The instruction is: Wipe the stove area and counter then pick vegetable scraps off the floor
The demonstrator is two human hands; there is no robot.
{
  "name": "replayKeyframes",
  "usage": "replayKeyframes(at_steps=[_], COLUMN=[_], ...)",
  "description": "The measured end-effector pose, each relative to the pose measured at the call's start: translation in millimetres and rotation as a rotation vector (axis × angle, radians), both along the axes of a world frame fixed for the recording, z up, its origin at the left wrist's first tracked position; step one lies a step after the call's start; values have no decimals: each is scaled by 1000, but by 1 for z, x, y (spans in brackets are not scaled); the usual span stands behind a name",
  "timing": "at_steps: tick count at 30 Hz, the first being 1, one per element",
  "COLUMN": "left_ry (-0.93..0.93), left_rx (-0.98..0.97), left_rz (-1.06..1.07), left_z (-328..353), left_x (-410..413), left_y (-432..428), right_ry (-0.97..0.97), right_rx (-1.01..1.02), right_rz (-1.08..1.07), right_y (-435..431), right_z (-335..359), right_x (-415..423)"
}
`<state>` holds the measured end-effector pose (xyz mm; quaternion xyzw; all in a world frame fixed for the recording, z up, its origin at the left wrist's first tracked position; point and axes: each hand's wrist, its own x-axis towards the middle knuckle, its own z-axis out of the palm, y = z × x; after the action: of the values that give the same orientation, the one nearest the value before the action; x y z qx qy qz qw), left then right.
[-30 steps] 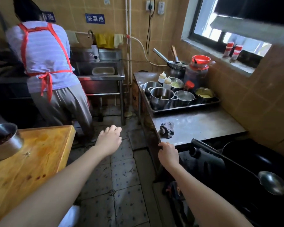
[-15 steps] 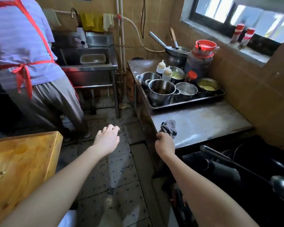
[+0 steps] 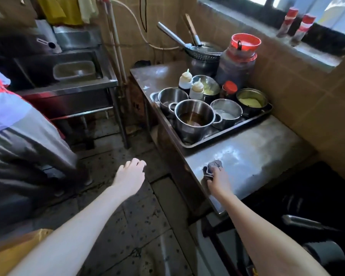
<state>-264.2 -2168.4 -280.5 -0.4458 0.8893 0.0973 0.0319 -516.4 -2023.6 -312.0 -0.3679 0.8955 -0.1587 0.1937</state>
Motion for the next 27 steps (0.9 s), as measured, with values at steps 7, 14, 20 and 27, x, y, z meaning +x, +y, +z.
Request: replayKeyframes(at_steps=[7,14,20,27], left_ry=[1,22,13,-22], left_rx=[-33,49,51,51], left_rz=[-113,-128,-86,78], left_z=[-12,-24,-20,-10], left_x=[-13,-18,-9,54], left_y=[-65,-88,-109,-148], right_ry=[-37,65,43,-13], right_rx=[200,243,153,48], right_rz=[-85,-102,-48,180], right_y=[-23,-37,-56,-122], right_z=[-14,-20,-17,-12], right_x=[-6,3,24,76])
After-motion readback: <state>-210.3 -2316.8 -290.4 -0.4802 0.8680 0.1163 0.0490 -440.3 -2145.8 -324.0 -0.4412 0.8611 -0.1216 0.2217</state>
